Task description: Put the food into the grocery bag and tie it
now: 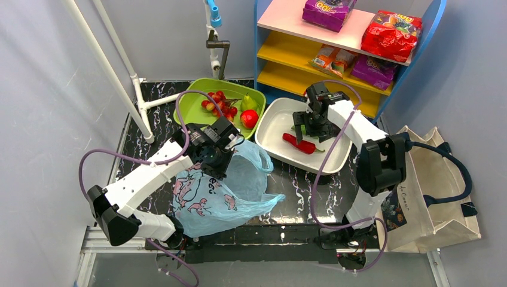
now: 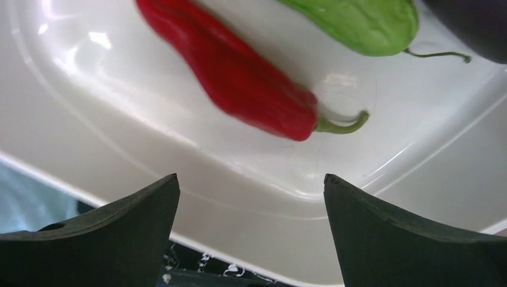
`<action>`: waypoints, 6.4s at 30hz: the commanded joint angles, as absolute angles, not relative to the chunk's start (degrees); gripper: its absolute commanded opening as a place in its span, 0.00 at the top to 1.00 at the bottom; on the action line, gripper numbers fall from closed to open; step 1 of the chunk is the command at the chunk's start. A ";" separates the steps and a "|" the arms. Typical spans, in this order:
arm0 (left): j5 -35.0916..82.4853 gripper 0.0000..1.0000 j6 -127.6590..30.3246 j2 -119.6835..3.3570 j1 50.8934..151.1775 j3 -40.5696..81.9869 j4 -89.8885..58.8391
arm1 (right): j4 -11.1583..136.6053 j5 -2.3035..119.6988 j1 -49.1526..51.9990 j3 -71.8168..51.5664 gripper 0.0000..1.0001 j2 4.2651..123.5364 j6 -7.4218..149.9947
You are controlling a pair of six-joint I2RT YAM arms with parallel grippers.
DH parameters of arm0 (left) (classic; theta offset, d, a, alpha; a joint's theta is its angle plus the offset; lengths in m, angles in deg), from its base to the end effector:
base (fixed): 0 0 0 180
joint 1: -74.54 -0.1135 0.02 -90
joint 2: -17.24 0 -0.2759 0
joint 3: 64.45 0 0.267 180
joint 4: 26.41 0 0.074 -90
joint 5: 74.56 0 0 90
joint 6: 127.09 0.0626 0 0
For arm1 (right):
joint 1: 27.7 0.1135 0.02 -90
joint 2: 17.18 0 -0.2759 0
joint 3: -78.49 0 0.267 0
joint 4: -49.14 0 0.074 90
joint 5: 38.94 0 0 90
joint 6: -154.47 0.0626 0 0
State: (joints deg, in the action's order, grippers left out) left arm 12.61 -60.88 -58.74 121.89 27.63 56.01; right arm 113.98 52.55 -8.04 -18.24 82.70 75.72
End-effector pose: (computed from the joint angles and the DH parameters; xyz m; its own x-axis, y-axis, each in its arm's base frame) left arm 0.1815 -0.1925 0.3302 -0.8587 0.3375 -0.3857 0.4096 0.9043 -0.1206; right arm 0.3621 0.1311 0.2440 -0.9237 -0.1229 -0.3629 -0.1685 0.9809 0.0968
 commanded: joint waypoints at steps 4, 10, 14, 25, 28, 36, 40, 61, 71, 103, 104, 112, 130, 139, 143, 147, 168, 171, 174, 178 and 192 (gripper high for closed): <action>12.93 1.00 -62.09 -55.99 121.71 27.00 57.44 | 115.84 43.05 -8.06 -22.55 0.02 89.02 74.33; 12.85 1.00 -62.31 -55.85 121.65 26.52 57.80 | 115.59 45.01 -8.10 -23.35 0.02 92.79 73.06; 13.00 1.00 -62.32 -56.04 121.71 26.54 57.80 | 115.24 46.93 -8.07 -24.89 0.03 94.85 72.71; 12.27 1.00 -61.37 -57.52 121.70 27.60 58.38 | 115.59 53.31 -7.09 -26.32 0.18 98.48 72.80; 11.83 1.00 -61.24 -57.87 121.69 27.77 58.63 | 115.11 53.86 -6.42 -24.65 0.27 98.19 73.05; 11.75 1.00 -61.17 -58.62 121.71 28.29 58.32 | 114.71 54.55 -4.18 -21.77 0.46 97.09 73.73; 11.93 1.00 -61.25 -59.19 121.67 29.14 58.36 | 113.92 53.84 -3.29 -21.22 0.26 97.70 74.52; 13.32 1.00 -63.25 -59.99 121.66 29.90 57.45 | 116.84 51.39 -1.54 -24.67 0.82 92.99 74.37; 13.71 1.00 -64.04 -61.49 121.73 31.56 56.07 | 123.96 49.93 6.62 -29.38 0.82 79.97 77.02; 14.20 1.00 -65.74 -63.72 121.76 38.70 55.22 | 114.50 70.96 30.71 -6.22 0.84 53.49 91.51; 14.42 1.00 -65.81 -63.47 121.79 38.53 55.01 | 114.77 70.26 30.86 -7.31 0.84 55.00 92.12; 13.97 1.00 -66.33 -62.09 121.75 37.72 54.42 | 118.47 63.69 32.23 -20.06 0.75 65.38 96.88; 13.69 1.00 -66.41 -62.34 121.81 37.46 53.55 | 117.89 61.49 32.34 -21.05 0.16 62.59 96.97; 13.86 1.00 -65.74 -62.83 121.72 37.49 53.25 | 123.09 47.81 32.32 -17.03 0.13 53.26 91.13; 13.84 1.00 -65.65 -62.84 121.74 37.33 53.26 | 122.79 45.71 32.30 -14.58 0.12 51.17 90.37; 13.86 1.00 -65.33 -62.56 121.78 36.68 53.13 | 120.84 42.95 32.24 -13.16 0.12 51.80 90.24; 9.53 1.00 -72.23 -54.84 121.70 19.51 55.03 | 118.51 49.94 24.01 -34.80 0.12 64.60 85.49; 9.72 1.00 -72.88 -52.97 121.66 16.44 54.39 | 118.67 53.94 19.37 -38.38 0.12 67.73 86.44; 9.13 1.00 -72.86 -51.76 121.67 14.73 54.73 | 119.75 54.98 16.82 -42.85 0.13 72.30 86.73; 8.22 1.00 -72.57 -51.19 121.65 13.74 55.31 | 121.73 55.63 14.77 -49.88 0.13 79.98 87.47; 4.46 1.00 -70.00 -53.59 119.80 18.02 58.94 | 119.35 61.52 8.71 -68.36 0.13 104.18 91.13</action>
State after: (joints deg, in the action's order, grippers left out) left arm 6.70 -71.59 -52.93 121.15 15.30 55.68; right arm 121.81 58.85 9.73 -65.08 101.38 90.93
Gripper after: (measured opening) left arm 0.008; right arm 0.870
